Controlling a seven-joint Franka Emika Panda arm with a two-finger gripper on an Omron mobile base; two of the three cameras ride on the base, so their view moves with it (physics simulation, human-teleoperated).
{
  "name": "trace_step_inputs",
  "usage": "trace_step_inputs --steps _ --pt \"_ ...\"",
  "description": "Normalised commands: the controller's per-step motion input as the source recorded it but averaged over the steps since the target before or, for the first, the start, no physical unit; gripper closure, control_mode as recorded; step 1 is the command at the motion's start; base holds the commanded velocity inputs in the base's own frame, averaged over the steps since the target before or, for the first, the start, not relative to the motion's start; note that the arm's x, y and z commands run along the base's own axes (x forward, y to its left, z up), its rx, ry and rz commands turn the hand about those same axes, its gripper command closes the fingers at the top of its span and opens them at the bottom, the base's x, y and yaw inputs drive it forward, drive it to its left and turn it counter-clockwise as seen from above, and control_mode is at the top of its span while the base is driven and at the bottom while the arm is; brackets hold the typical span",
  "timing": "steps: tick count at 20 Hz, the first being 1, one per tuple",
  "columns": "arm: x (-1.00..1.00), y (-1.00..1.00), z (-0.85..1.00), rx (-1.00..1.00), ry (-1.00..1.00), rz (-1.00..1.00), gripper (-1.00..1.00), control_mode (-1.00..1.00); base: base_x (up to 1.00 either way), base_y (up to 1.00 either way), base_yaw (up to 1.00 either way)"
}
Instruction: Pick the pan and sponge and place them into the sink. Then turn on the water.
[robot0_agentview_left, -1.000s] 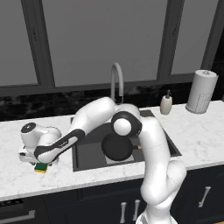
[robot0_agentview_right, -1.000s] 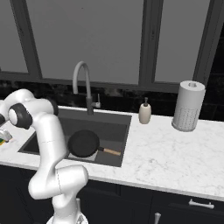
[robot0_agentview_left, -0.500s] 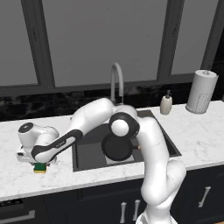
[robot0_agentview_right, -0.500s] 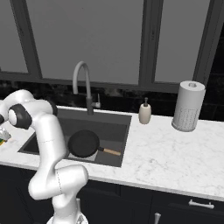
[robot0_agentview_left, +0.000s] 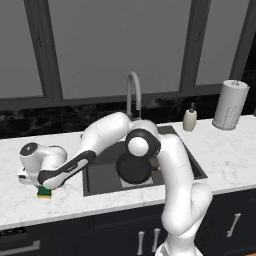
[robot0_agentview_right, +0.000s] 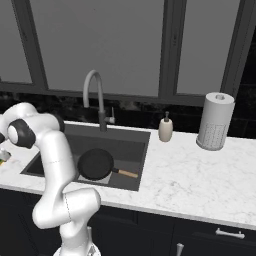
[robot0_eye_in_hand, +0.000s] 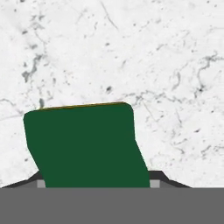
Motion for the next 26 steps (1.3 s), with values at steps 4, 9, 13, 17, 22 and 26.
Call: trace_step_inputs --steps 4,9,13,17,22,26 --pt "-0.17 -0.18 0.45 0.10 0.00 -0.19 1.00 -1.00 0.00 0.00 0.00" --pt "-0.17 -0.37 0.93 0.13 0.18 -0.18 1.00 -1.00 0.00 0.00 0.00" --pt "-0.27 -0.54 0.73 0.00 0.28 -0.13 1.00 -1.00 0.00 0.00 0.00" --pt "-0.34 -0.74 0.04 -0.02 0.03 -0.26 1.00 -1.00 0.00 0.00 0.00" --pt "-0.66 -0.96 -0.26 0.04 -0.23 -0.22 1.00 -1.00 0.00 0.00 0.00" --pt "-0.62 -1.00 -0.07 0.13 -0.22 -0.14 1.00 -1.00 0.00 0.00 0.00"
